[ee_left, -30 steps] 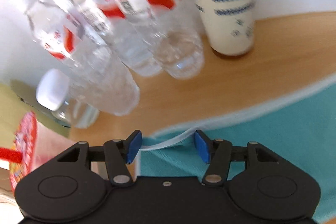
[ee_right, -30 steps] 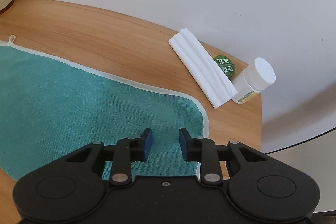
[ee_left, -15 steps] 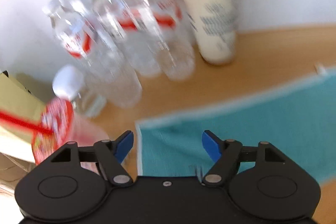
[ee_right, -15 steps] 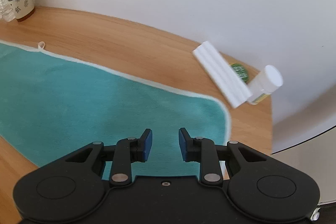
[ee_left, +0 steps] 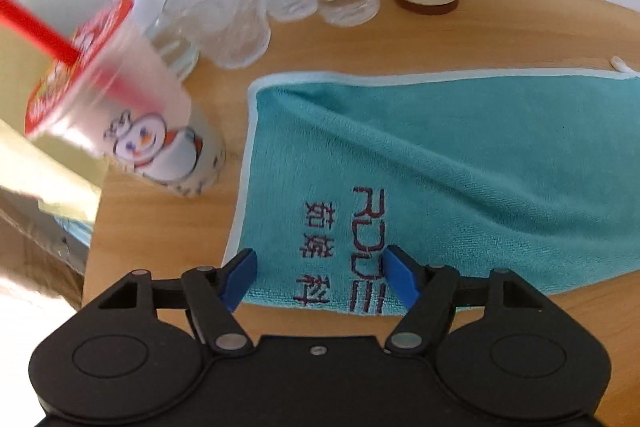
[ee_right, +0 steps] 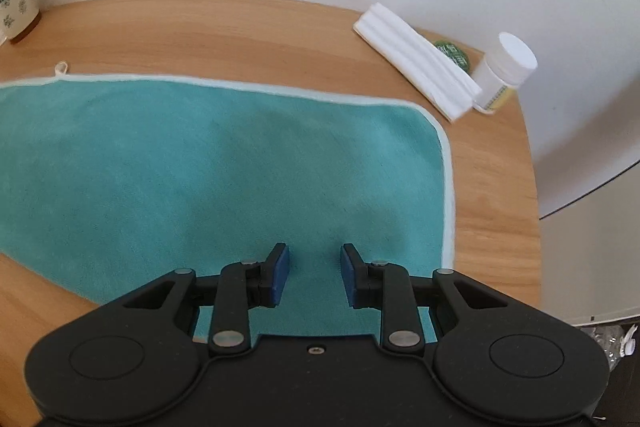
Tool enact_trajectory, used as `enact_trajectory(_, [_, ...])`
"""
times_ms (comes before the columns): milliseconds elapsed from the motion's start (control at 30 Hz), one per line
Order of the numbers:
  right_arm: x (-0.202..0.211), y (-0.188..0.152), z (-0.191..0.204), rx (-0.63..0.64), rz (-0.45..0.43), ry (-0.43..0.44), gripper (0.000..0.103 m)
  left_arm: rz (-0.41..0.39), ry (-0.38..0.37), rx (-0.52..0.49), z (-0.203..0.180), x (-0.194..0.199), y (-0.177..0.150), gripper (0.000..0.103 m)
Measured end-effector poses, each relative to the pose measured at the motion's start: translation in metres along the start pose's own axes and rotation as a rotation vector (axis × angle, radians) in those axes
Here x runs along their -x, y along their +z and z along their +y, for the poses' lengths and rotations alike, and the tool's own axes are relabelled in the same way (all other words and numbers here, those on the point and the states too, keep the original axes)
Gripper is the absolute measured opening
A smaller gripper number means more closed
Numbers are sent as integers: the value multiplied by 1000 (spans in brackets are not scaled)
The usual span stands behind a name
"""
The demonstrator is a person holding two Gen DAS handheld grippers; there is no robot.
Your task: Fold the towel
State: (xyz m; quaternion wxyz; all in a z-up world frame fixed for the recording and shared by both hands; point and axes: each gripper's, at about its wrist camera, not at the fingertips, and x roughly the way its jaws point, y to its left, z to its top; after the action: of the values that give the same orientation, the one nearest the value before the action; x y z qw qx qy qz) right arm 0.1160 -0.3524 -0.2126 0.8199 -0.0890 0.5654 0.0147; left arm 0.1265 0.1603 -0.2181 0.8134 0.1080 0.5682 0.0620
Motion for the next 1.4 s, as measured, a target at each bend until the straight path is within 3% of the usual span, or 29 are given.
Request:
enact_trajectory(100, [4,-8,0,26,10,-28,31,29,-8,-28,-1,2,-6,72])
enact_trajectory(333, [7,-26,-24,-70,45,8,31,103,-32,-108,-4,15,-25,72])
enact_trajectory(400, [10,-30,-26,-58,63,0,31,122,-53,-91,-2,17,-22,64])
enact_trajectory(567, [23,-24,-23,-62,74,-27,31,27,-89,-89,-8,32,-3,64])
enact_trajectory(700, [31,-5,-12,-86,15,35,32,-14,-141,-106,-24,28,23,64])
enact_trajectory(1000, [6,-6,-17,-150,55,65,36,-41,-115,-191,-55,-1,46,65])
enact_trajectory(1167, [3,-8,-36,-216,62,30,48,-100,-116,-128,-52,-9,55,68])
enact_trajectory(1400, [11,-1,-21,-135,46,-48,48,-140,-110,-50,-37,6,53,68])
